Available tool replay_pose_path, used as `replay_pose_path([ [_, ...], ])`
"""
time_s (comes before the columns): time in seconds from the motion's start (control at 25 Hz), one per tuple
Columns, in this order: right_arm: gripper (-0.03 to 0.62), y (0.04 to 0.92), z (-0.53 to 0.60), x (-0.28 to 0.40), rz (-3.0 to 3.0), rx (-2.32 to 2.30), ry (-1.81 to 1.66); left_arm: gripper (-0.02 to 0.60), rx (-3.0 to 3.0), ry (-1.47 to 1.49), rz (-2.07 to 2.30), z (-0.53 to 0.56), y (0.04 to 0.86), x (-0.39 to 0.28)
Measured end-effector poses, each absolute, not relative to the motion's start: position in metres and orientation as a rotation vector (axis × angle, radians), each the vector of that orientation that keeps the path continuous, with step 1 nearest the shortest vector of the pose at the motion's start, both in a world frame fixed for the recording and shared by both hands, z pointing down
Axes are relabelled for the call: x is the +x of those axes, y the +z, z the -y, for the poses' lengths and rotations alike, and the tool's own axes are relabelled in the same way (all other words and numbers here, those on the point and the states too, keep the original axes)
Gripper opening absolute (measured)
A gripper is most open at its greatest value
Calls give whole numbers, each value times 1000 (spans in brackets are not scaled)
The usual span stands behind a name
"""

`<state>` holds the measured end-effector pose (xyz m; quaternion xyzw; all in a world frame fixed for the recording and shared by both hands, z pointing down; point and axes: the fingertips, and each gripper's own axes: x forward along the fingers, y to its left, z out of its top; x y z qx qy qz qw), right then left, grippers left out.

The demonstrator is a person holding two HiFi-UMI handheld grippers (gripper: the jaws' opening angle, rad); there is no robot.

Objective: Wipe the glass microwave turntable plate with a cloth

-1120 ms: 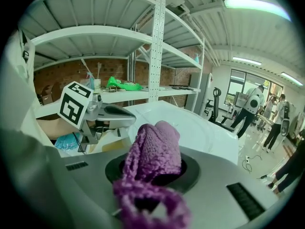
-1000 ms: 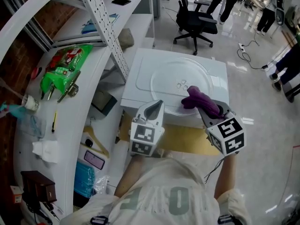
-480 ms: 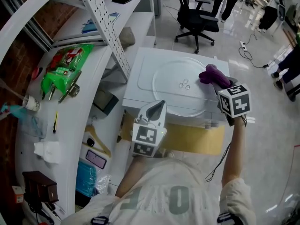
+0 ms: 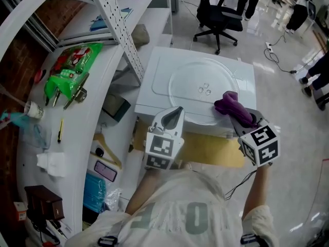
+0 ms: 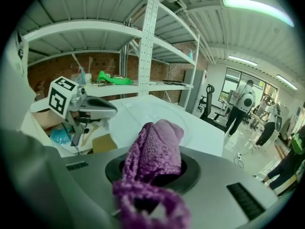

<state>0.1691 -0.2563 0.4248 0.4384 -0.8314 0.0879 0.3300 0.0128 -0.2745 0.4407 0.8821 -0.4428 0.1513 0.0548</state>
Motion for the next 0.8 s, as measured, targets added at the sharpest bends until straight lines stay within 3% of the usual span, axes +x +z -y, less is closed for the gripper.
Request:
replay_pose_path([
  [0.44, 55, 433, 206, 141, 2224, 1049, 264, 2, 2684, 467, 1339, 274, 442, 13],
  [0.8, 55, 388, 299, 220, 2098, 1410, 107, 3, 2687, 473, 1330, 273, 442, 14],
])
